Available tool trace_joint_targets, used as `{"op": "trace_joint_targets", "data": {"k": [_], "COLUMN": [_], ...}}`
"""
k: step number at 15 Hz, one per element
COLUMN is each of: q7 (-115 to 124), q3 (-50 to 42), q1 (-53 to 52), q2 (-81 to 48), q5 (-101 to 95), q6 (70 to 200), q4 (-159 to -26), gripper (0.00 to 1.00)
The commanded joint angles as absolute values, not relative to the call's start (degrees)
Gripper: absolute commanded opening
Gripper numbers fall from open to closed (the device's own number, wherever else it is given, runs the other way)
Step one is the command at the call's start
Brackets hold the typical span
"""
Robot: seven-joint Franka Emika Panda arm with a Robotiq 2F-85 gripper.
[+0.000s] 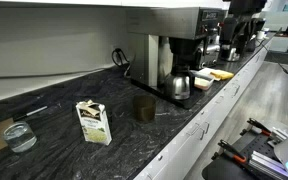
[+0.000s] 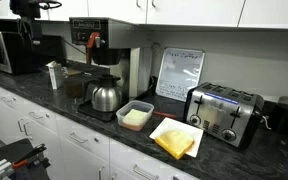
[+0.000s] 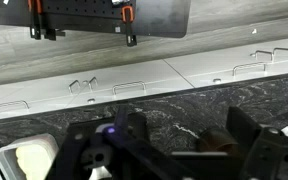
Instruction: Take the slice of bread on the plate and put it in the lunch box
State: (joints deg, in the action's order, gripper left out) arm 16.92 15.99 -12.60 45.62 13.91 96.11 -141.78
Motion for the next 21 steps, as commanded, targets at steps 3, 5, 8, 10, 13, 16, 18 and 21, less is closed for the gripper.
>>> {"op": "trace_joint_targets", "data": {"k": [3,5,8,10,13,16,18,21], "q7": [16.5,16.5,16.5,17.2,18.0,18.3,18.3,16.6], "q3": [16.4,16.4,16.4,16.1,15.1,13.1,11.5,11.1], "q1": [-11.9,-11.9,-11.9,-11.4,-9.6,-6.4,-4.0,-2.9], "q2": [45.7,45.7,45.7,46.7,49.7,54.7,58.4,58.9], "q5": [14.2,14.2,14.2,13.8,12.2,8.3,5.4,5.2], "q6": [95.9,95.9,95.9,95.2,94.3,90.8,87.6,87.0], "q4": [-141.6,-141.6,-141.6,-142.2,-144.0,-146.0,-147.1,-146.7], "gripper": [1.0,1.0,1.0,1.0,1.0,1.0,1.0,1.0]}}
